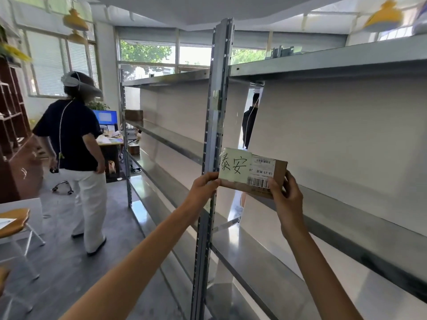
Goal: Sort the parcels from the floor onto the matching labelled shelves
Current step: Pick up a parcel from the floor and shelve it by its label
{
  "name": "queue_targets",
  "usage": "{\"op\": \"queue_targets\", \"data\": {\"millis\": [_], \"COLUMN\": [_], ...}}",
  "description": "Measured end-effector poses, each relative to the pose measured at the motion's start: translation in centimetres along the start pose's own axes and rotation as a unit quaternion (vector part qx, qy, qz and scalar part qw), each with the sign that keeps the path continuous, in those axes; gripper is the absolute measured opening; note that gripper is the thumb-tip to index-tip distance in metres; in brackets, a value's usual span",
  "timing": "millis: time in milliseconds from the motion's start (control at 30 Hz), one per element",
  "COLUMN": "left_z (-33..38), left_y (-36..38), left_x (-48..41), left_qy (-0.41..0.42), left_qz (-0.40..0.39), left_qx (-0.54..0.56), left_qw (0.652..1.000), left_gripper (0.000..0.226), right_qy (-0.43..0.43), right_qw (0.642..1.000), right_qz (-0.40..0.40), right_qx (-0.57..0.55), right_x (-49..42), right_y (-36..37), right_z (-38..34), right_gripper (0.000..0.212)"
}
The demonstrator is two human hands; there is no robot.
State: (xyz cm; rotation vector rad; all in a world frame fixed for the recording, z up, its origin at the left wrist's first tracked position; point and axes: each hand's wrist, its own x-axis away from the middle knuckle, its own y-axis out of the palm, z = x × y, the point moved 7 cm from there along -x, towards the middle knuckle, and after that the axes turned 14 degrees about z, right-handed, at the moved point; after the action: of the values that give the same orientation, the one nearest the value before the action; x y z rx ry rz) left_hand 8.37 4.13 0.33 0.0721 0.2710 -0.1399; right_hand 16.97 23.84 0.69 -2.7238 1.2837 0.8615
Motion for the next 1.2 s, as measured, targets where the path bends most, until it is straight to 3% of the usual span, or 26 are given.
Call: {"op": "queue_targets", "data": {"millis": [433,1033,1200], "left_z": [-2.7,-3.5,-4.9], "left_y": [3.4,7.8,8.9], "left_x": [-7.6,-19.2,-20.8], "left_qy": [0.021,0.095,0.078], "left_qz": [-0.001,-0.148,-0.189], "left_qx": [0.006,-0.007,-0.029], "left_qw": [1.000,0.984,0.978], "left_gripper": [0.022,0.020,0.028], "right_qy": [0.006,-0.020,-0.024], "right_qw": [0.999,0.984,0.974], "right_qz": [0.017,0.140,0.187], "right_qx": [0.038,0.108,0.123], "right_x": [-6.0,-12.0,-11.2], "right_y": [1.3,4.3,4.2], "right_z": [4.8,6.9,6.8], "right_gripper": [0.044,0.033,0.032]}}
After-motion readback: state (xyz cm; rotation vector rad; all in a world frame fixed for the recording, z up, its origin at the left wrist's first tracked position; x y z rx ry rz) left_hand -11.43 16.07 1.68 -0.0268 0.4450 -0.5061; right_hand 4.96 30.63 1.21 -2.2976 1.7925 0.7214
